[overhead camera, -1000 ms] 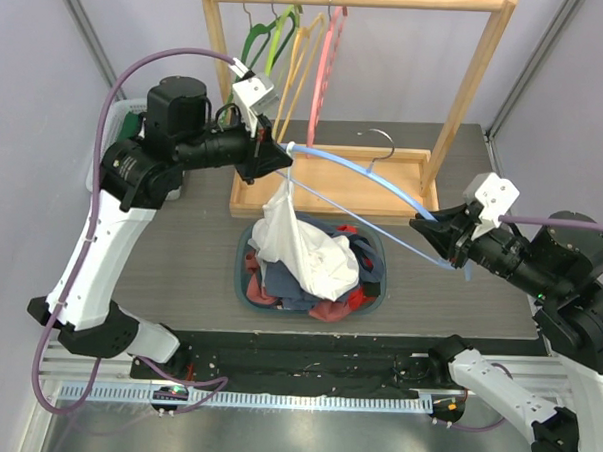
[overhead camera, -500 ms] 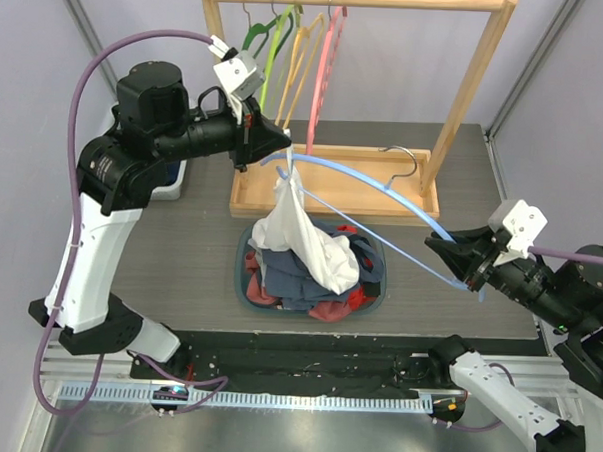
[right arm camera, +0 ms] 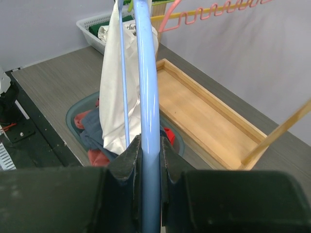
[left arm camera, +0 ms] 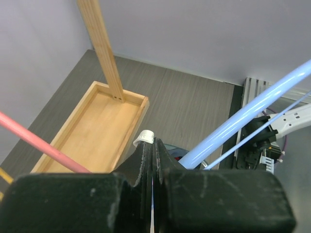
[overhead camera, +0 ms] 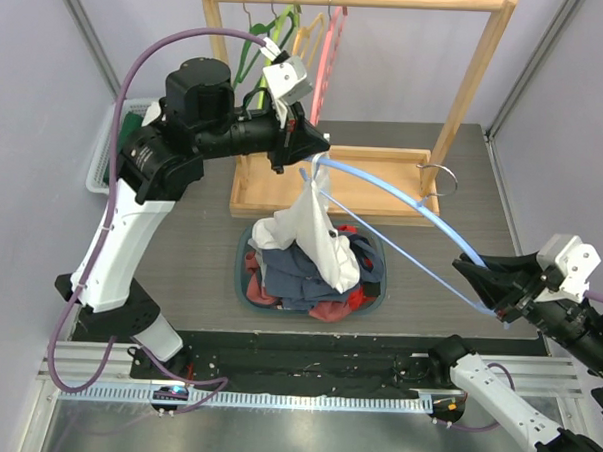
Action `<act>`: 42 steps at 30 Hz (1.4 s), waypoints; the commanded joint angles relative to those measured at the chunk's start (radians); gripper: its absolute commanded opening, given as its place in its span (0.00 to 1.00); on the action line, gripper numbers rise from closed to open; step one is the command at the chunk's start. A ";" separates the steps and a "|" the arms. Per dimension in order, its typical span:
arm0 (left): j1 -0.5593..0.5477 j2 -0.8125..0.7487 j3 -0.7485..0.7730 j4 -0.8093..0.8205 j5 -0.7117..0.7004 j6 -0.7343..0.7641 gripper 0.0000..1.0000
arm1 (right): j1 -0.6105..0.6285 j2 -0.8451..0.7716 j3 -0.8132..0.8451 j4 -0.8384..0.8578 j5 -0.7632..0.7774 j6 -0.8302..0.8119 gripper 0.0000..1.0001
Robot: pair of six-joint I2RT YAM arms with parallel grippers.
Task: Remove the tank top from the hanger
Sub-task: Remove the tank top from the hanger, then place the tank top in the bin.
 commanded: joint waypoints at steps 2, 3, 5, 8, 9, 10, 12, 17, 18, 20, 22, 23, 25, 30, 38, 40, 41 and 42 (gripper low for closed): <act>0.002 -0.031 0.041 0.041 -0.064 0.026 0.00 | 0.001 -0.009 0.086 -0.016 0.028 0.028 0.01; 0.002 -0.043 0.027 0.039 -0.064 0.025 0.00 | 0.001 -0.011 0.085 -0.018 0.031 0.026 0.01; 0.004 -0.059 0.015 0.033 -0.059 0.020 0.00 | 0.001 -0.017 0.063 -0.011 0.033 0.026 0.01; 0.004 -0.083 0.001 0.021 -0.067 0.028 0.00 | 0.001 -0.015 0.022 0.004 0.031 0.023 0.01; 0.004 -0.089 -0.001 0.021 -0.076 0.032 0.00 | 0.001 -0.011 0.013 0.005 0.034 0.021 0.01; 0.002 -0.099 0.001 0.019 -0.078 0.038 0.00 | 0.001 -0.006 0.003 -0.001 0.033 0.017 0.01; 0.002 -0.103 0.012 0.019 -0.081 0.051 0.00 | -0.001 0.006 -0.003 -0.004 0.050 0.015 0.01; 0.002 -0.108 0.058 0.016 -0.105 0.075 0.00 | 0.001 -0.006 0.006 -0.008 0.102 0.026 0.01; 0.002 -0.109 0.059 0.016 -0.115 0.089 0.00 | -0.001 -0.009 0.011 -0.010 0.134 0.031 0.01; 0.002 -0.112 0.053 0.013 -0.141 0.103 0.00 | 0.001 -0.014 0.034 -0.028 0.171 0.038 0.01; 0.002 -0.117 0.038 0.015 -0.191 0.114 0.00 | 0.001 -0.029 0.066 -0.034 0.202 0.041 0.01; 0.002 -0.122 0.009 0.018 -0.216 0.114 0.00 | 0.001 -0.037 0.075 -0.030 0.203 0.043 0.01; 0.002 -0.134 -0.020 0.019 -0.256 0.123 0.00 | 0.001 -0.061 0.110 -0.022 0.200 0.044 0.01; 0.002 -0.152 -0.112 0.018 -0.329 0.132 0.00 | 0.002 -0.051 0.219 -0.082 0.139 0.040 0.01; -0.030 -0.100 -0.016 0.007 -0.158 0.109 0.00 | 0.001 -0.046 0.264 -0.028 0.267 0.075 0.01; -0.099 -0.088 0.037 0.003 -0.153 0.138 0.00 | 0.001 -0.041 0.220 0.011 0.361 0.081 0.01; -0.124 -0.086 0.053 0.004 -0.153 0.150 0.00 | 0.001 -0.037 0.203 0.022 0.402 0.084 0.01; -0.159 -0.083 0.073 0.006 -0.161 0.170 0.00 | 0.001 -0.020 0.166 0.039 0.462 0.087 0.01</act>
